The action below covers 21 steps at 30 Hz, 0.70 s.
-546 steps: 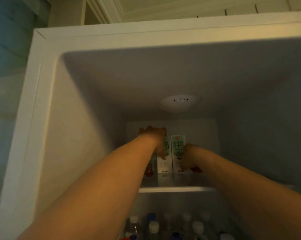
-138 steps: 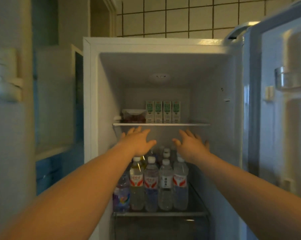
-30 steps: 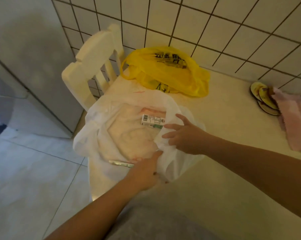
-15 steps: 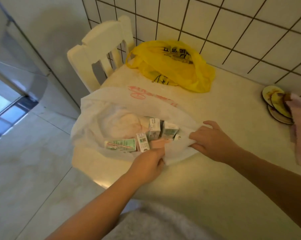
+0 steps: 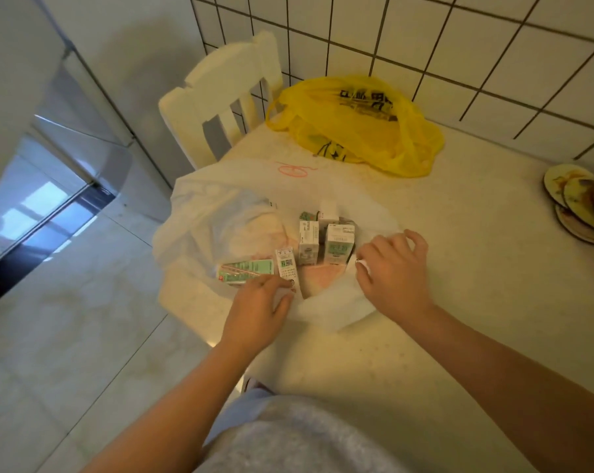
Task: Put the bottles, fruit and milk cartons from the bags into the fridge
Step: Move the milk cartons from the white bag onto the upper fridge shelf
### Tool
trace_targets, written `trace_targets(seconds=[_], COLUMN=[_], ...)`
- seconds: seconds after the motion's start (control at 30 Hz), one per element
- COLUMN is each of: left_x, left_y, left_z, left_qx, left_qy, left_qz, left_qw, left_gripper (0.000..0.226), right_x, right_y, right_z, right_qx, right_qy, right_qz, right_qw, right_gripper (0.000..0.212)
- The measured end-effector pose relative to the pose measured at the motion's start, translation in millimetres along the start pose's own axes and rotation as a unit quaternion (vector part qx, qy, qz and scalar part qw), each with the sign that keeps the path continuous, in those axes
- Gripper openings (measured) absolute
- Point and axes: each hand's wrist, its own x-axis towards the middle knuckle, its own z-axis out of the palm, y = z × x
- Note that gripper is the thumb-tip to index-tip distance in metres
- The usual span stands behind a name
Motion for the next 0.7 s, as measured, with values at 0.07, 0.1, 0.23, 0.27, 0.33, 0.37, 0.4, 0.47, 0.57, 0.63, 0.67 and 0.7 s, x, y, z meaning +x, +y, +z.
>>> trace_targets(seconds=[0.07,0.1,0.23,0.27,0.33,0.37,0.4,0.47,0.57,0.63,0.67,0.7], left_x=[14.3,21.3,47.8,53.3,62.8,67.0,70.7,76.3,84.4,87.8,88.8,89.5], left_y=[-11.8,-18.3,-44.6,-52.8,-67.6,-74.3,-80.1,-89.7,-102.2,-112.1,-117.4,-122.6], left_z=[-11.6,-16.6,-34.1,-37.1,-43.1,-45.8,-48.3,-50.3,-49.8,-47.0,-45.1,-44.0], left_qx=[0.001,0.003,0.085,0.110,0.139,0.149,0.161,0.188,0.206,0.223,0.227,0.225], left_qy=[0.020,0.019,-0.044,-0.067,-0.112,-0.136,-0.158,-0.192,-0.216,-0.229,-0.234,-0.238], left_qz=[-0.021,-0.029,-0.052,-0.051,-0.051,-0.051,-0.047,-0.026,0.009,0.037,0.053,0.065], left_qw=[1.000,0.999,0.994,0.990,0.983,0.978,0.973,0.963,0.954,0.947,0.944,0.943], left_gripper=[0.022,0.023,0.032,0.034,0.040,0.043,0.047,0.052,0.057,0.062,0.063,0.065], right_x=[13.2,20.3,45.3,50.2,57.9,61.3,64.9,71.6,81.5,86.1,88.1,89.3], right_y=[-20.7,-30.7,-62.2,-67.0,-73.9,-77.0,-79.8,-83.4,-88.6,-91.8,-93.3,-94.8], right_z=[-1.1,-0.6,11.1,14.1,21.5,24.4,26.9,32.0,36.5,39.8,40.7,41.8], right_qx=[0.025,0.041,0.092,0.088,0.063,0.045,0.023,-0.023,-0.049,-0.062,-0.066,-0.070], right_qy=[0.056,0.061,-0.075,-0.105,-0.148,-0.166,-0.181,-0.200,-0.226,-0.226,-0.227,-0.228], right_qz=[-0.044,-0.061,-0.073,-0.053,-0.011,0.005,0.017,0.038,0.069,0.086,0.093,0.101], right_qw=[0.997,0.995,0.990,0.989,0.987,0.985,0.983,0.979,0.970,0.968,0.967,0.966], right_gripper=[0.009,0.010,0.028,0.035,0.048,0.053,0.057,0.064,0.072,0.070,0.067,0.065])
